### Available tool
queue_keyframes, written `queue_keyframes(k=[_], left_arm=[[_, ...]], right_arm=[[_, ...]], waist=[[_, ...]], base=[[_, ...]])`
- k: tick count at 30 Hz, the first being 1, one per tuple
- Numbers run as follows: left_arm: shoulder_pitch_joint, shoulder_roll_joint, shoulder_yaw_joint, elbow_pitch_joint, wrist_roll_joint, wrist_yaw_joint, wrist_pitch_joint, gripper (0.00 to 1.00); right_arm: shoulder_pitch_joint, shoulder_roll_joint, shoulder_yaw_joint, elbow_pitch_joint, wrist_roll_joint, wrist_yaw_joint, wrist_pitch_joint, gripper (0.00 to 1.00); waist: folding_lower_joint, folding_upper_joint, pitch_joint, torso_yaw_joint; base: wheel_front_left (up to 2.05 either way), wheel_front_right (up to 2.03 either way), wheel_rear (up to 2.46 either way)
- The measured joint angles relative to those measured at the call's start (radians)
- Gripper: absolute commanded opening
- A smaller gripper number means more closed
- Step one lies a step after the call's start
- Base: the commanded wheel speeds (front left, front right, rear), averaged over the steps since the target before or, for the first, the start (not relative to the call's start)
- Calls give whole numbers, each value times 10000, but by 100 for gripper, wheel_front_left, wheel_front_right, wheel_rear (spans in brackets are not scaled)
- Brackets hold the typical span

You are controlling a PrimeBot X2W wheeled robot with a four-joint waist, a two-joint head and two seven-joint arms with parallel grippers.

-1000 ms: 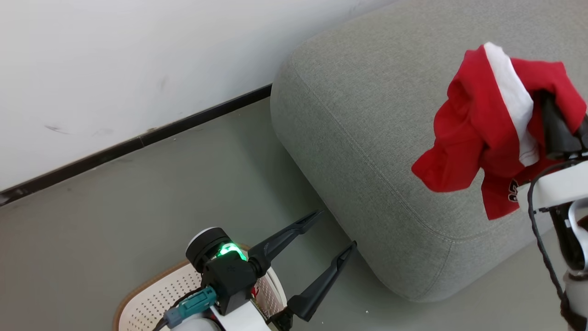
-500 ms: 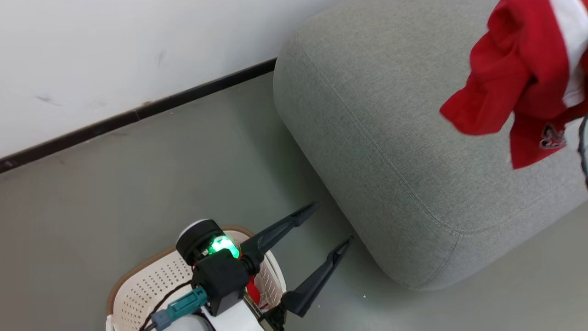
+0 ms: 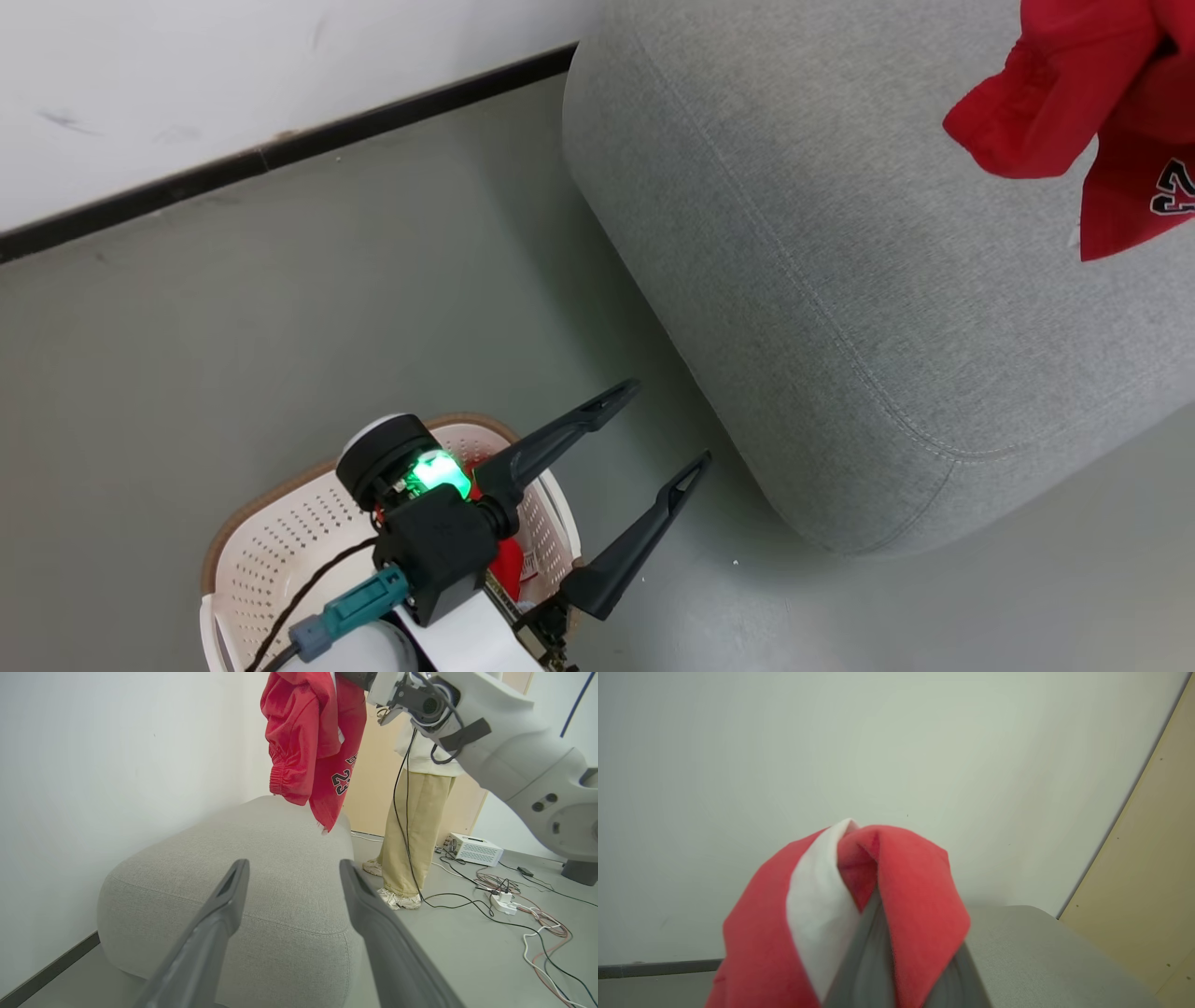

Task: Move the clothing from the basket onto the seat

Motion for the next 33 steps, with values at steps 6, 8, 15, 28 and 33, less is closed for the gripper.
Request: queue_keyframes(k=[6, 8, 15, 28, 33], left_arm=[[-98, 140, 127, -207, 29, 113, 13, 100], [-103, 155, 148, -259, 58, 115, 98, 100], [-120, 307, 186, -430, 109, 201, 186, 100], [-339, 410, 240, -650, 198, 215, 387, 100], [-408, 458, 249, -731, 199, 215, 453, 100]], right_arm=[[-465, -42, -10, 378, -4, 0, -88, 0], [-602, -75, -8, 460, -8, 0, -128, 0], [-932, -81, 27, 869, -21, 0, -320, 0], [-1453, -146, -426, 1555, -25, 2, -548, 0], [-1638, -247, -727, 1799, -54, 2, -663, 0]], waist=[[0, 0, 384, 150], [1, 0, 506, 210], [0, 0, 933, 428], [0, 0, 1661, 738], [0, 0, 1951, 855]], base=[[0, 0, 0], [0, 0, 0], [0, 0, 0], [0, 0, 0], [0, 0, 0]])
